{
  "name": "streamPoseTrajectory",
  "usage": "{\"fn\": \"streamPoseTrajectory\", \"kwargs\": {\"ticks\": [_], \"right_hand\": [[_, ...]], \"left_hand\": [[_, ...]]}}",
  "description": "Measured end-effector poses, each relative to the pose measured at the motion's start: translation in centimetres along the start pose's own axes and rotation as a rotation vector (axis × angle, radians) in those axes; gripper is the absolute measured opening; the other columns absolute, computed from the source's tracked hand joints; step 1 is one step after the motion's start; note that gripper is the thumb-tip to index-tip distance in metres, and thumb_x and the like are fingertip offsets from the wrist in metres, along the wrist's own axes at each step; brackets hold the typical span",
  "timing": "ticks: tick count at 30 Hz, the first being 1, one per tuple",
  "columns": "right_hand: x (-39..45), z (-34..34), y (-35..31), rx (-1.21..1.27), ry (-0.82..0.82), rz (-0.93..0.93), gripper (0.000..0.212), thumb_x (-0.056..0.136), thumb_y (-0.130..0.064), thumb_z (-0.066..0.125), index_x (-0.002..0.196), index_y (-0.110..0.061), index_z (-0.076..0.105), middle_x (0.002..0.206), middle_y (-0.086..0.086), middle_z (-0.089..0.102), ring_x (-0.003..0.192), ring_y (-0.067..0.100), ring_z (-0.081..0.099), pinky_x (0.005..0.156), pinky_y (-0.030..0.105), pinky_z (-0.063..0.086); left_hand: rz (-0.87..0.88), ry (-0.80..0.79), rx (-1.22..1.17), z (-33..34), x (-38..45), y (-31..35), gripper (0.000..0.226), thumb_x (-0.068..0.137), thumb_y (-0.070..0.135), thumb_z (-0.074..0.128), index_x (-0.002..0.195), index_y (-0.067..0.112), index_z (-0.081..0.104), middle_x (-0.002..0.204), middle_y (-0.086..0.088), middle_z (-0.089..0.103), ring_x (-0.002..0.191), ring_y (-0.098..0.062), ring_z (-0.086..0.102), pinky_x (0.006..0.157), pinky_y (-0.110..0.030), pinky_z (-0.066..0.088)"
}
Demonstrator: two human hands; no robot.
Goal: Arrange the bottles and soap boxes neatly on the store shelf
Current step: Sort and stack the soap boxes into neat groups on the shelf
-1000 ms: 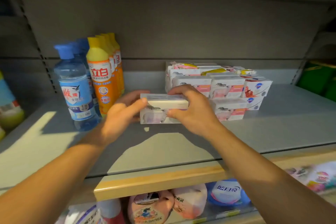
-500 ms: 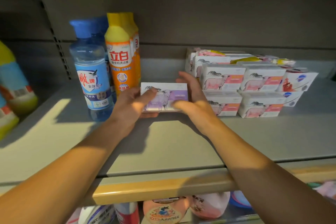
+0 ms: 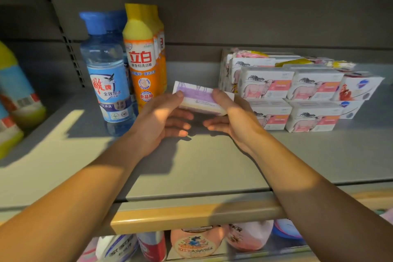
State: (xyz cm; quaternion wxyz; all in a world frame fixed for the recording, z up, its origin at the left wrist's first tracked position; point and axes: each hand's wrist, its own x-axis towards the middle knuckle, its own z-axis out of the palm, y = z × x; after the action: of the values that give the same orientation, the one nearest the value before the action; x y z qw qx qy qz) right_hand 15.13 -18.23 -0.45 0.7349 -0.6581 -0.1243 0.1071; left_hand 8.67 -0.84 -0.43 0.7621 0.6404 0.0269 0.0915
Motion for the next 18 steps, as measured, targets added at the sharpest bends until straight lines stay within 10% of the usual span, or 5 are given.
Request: {"fn": "streamPoseTrajectory", "kwargs": {"ticks": [10,14,18], "right_hand": [[-0.3,-0.1,0.4,-0.039,-0.115,0.180,0.077,0.061,-0.067,0.070,0.114,-0.011,0.057,0.076,0.009,0.062,0.051,0.019,0.058,0.042,0.026,0.042],[-0.4,0.2,0.6,0.047,-0.108,0.040,0.037,0.059,-0.044,0.076,0.093,-0.029,0.070,0.092,-0.001,0.064,0.072,0.015,0.063,0.061,0.033,0.049],[-1.3,0.1,0.6,-0.250,-0.068,-0.152,0.043,0.069,-0.031,0.069,0.110,-0.044,0.061,0.105,-0.017,0.059,0.097,0.009,0.062,0.081,0.029,0.059]], "left_hand": [[0.022,0.153,0.245,-0.3,-0.6,-0.1,0.066,0.057,0.076,0.060,0.094,0.021,0.060,0.058,-0.011,0.064,0.048,-0.020,0.056,0.046,-0.028,0.046],[0.035,0.046,0.052,-0.3,-1.1,0.0,0.033,0.073,0.052,0.070,0.090,0.024,0.065,0.072,-0.008,0.063,0.052,-0.021,0.058,0.046,-0.028,0.048],[0.081,0.069,0.172,-0.2,-1.7,-0.3,0.016,0.091,0.032,0.067,0.105,0.026,0.066,0.096,-0.010,0.071,0.065,-0.021,0.067,0.052,-0.032,0.055]]}}
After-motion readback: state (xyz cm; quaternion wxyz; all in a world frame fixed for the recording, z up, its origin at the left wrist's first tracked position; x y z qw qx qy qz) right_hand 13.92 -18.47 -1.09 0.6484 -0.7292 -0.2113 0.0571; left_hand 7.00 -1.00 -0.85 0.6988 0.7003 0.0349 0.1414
